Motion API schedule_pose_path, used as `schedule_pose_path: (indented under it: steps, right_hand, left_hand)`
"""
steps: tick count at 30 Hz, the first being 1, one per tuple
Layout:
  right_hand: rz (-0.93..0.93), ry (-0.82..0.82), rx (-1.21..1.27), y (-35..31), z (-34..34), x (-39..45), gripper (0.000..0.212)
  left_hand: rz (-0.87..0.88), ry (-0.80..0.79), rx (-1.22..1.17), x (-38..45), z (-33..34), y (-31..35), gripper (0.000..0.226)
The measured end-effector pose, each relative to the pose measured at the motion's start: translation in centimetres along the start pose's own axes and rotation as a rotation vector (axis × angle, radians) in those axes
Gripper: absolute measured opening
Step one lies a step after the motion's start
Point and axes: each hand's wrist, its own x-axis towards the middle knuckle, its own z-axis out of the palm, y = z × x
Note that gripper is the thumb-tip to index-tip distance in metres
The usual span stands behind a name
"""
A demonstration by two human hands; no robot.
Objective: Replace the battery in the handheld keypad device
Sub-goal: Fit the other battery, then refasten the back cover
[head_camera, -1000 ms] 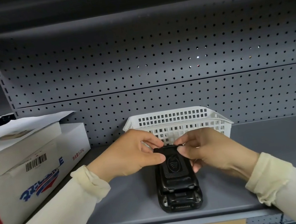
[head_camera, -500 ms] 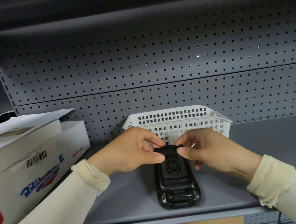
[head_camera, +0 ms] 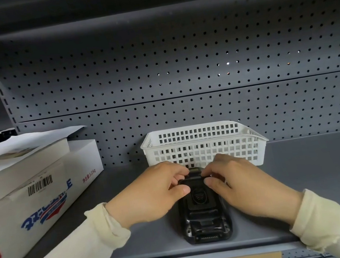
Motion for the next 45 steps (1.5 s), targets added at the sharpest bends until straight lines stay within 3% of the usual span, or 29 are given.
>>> schedule_pose_path:
  steps: [8,14,20,26,38,45]
  right_hand:
    - [-0.076,-0.003,-0.093,-0.4,0.5,-0.3,0.031]
    - [-0.045,0.005,-0.045,-0.2,0.6,-0.3,0.028]
    - [0.042,-0.061,0.055,0.5,0.1,-0.1,0.025]
    - [0.082,-0.183,0.125,1.0,-0.6,0.4,0.024]
    - [0.107,-0.325,0.235,2.2,-0.9,1.6,0.019]
    - [0.12,-0.355,0.279,2.4,-0.8,1.9,0.019]
  left_hand:
    - [0.026,0.128,0.211,-1.3,1.2,1.6,0.026]
    - [0.075,0.148,0.171,-1.3,1.1,1.1,0.022]
    - [0.026,0.014,0.025,-0.5,0.3,-0.6,0.007]
    - [-0.014,-0.152,-0.046,0.8,-0.4,-1.7,0.022]
    - [0.001,-0.315,-0.142,2.5,-1.2,-2.3,0.02]
    - [0.008,-0.323,-0.182,2.7,-1.1,-2.6,0.019]
